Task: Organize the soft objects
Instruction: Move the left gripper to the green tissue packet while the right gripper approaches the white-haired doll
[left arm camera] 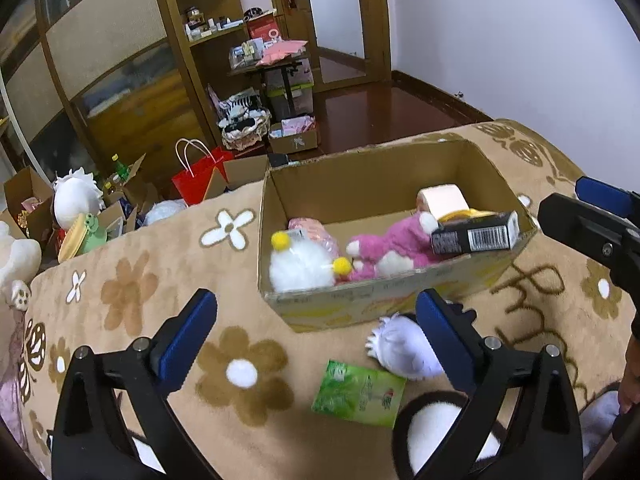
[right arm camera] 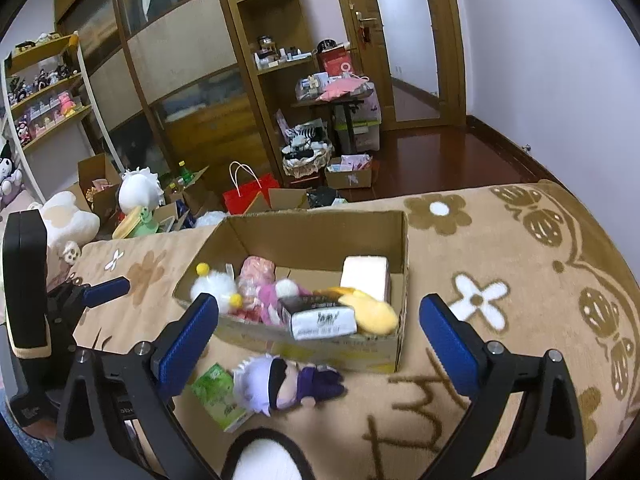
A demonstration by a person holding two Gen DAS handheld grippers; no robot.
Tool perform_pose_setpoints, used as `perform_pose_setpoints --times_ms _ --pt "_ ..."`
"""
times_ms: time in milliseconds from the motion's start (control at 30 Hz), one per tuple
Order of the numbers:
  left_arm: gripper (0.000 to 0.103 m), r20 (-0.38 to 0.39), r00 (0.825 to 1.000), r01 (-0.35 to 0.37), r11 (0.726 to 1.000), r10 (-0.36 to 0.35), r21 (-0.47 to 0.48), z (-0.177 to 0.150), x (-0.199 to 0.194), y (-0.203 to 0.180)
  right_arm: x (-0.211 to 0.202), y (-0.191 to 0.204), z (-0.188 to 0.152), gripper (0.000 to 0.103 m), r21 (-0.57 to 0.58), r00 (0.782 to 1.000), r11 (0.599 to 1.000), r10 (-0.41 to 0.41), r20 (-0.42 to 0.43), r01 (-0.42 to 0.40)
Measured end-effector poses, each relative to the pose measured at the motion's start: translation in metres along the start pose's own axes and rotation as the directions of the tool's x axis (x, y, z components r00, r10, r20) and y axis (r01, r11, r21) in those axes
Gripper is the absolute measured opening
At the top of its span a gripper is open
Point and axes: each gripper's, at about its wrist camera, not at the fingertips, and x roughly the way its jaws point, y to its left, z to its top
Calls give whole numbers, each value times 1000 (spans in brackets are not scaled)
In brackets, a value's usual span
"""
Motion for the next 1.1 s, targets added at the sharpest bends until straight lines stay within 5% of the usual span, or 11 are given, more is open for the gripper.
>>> perform_pose_setpoints --times_ms 467,1100 --pt "99 -123 991 43 998 -49 -52 -17 -10 10 -10 8 -25 103 0 998 1000 1 -64 -1" --pt "99 -258 964 53 997 -67 -61 -31 35 7 30 -8 -49 103 96 986 995 -6 -165 22"
